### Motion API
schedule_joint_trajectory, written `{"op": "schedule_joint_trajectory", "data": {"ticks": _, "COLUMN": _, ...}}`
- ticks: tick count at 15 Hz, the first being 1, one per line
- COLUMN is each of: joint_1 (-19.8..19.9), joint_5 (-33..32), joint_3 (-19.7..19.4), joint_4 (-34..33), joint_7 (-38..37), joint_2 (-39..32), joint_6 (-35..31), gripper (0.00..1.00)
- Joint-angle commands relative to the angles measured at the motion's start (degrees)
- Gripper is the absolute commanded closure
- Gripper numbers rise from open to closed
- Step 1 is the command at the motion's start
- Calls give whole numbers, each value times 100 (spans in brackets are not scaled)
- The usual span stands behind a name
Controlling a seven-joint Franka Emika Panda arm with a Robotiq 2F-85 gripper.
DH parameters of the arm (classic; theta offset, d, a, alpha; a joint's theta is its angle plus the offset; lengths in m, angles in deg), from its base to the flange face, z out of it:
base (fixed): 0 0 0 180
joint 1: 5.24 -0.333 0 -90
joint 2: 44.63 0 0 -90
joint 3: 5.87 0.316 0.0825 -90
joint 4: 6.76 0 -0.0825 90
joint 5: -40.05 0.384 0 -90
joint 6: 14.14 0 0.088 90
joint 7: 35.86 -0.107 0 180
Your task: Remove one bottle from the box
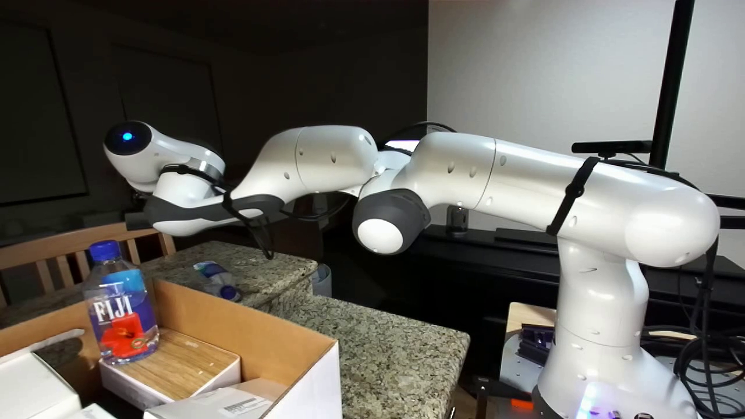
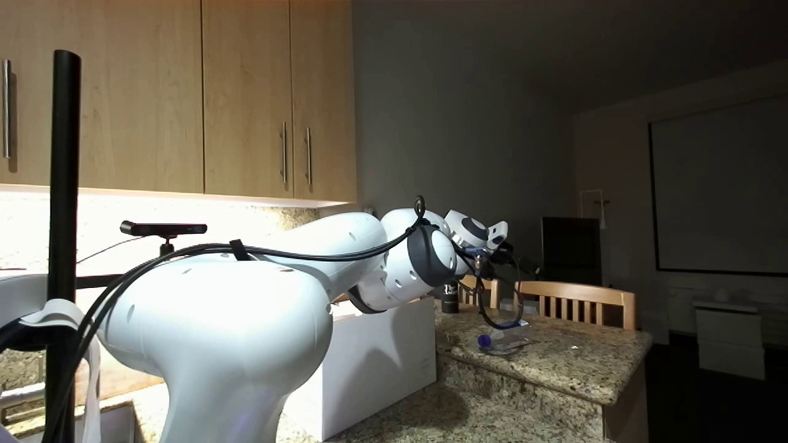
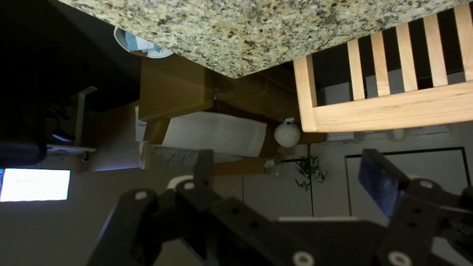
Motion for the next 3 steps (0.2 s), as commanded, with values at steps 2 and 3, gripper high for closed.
{"op": "schedule_joint_trajectory", "data": {"ticks": 2, "joint_1": -5, "joint_5": 31, "joint_3": -26, "joint_4": 0, "joint_7": 11, "joint_2": 1, "joint_6": 2, "gripper": 0}}
{"op": "schedule_joint_trajectory", "data": {"ticks": 3, "joint_1": -6, "joint_5": 31, "joint_3": -26, "joint_4": 0, "joint_7": 11, "joint_2": 1, "joint_6": 2, "gripper": 0}}
